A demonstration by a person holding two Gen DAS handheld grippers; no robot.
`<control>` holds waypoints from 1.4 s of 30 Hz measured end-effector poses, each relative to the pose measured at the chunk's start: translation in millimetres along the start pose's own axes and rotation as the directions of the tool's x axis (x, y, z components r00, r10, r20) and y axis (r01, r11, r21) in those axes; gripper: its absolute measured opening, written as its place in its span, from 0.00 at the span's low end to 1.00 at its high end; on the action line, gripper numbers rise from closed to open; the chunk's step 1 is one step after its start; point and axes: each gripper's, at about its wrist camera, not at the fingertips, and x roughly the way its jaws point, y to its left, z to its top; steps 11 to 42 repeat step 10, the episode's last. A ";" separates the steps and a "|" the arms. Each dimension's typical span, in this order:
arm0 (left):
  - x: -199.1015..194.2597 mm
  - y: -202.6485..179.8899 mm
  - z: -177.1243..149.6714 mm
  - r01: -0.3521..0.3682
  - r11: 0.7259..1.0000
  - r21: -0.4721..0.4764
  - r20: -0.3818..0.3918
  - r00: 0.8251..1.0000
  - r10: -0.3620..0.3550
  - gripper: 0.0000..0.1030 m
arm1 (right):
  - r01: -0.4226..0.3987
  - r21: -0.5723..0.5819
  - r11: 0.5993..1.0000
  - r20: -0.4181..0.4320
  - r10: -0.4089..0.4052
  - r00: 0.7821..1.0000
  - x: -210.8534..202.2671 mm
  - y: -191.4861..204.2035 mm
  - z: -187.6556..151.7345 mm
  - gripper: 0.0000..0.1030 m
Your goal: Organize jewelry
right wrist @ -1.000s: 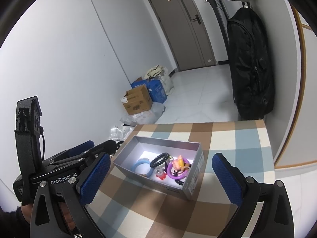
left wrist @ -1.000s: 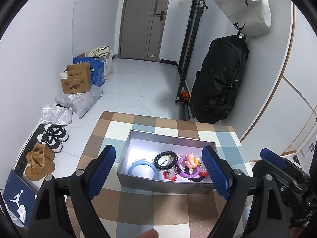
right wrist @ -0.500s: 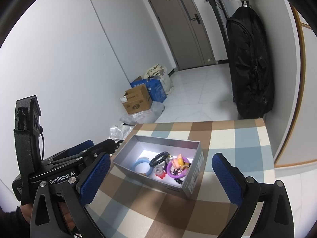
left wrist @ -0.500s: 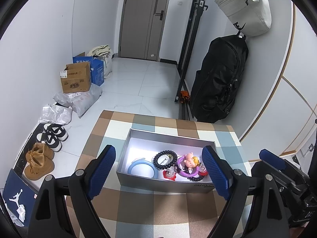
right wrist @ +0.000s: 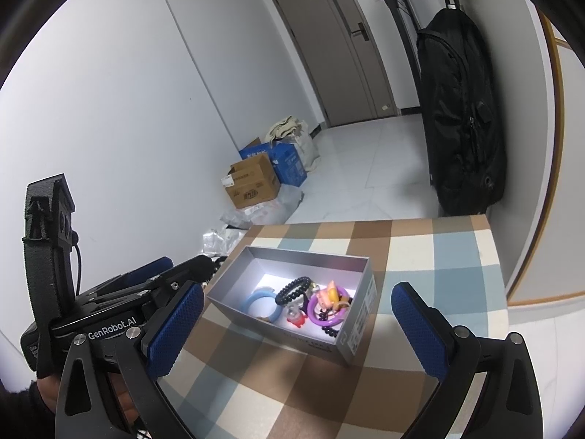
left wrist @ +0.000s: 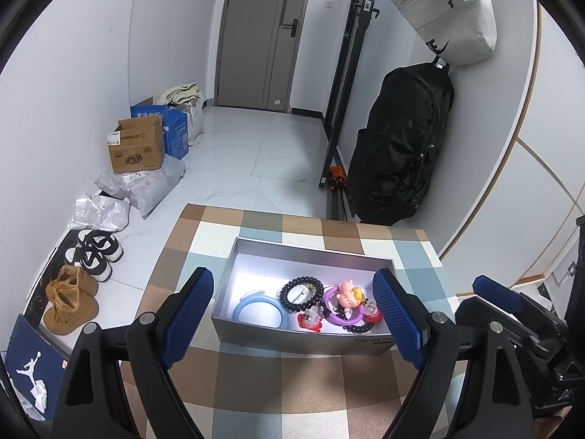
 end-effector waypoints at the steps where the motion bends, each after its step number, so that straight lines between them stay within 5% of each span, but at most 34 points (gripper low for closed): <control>1: 0.0 -0.5 -0.1 0.002 1.000 0.001 -0.001 1.000 -0.002 0.83 | -0.001 0.003 1.000 -0.005 0.001 1.000 0.7 -0.1 -0.2 1.00; 42: -2.6 -3.4 -0.5 0.012 1.000 0.017 0.008 1.000 -0.012 0.83 | 0.005 0.007 1.000 -0.009 -0.005 1.000 3.8 -1.5 -2.6 1.00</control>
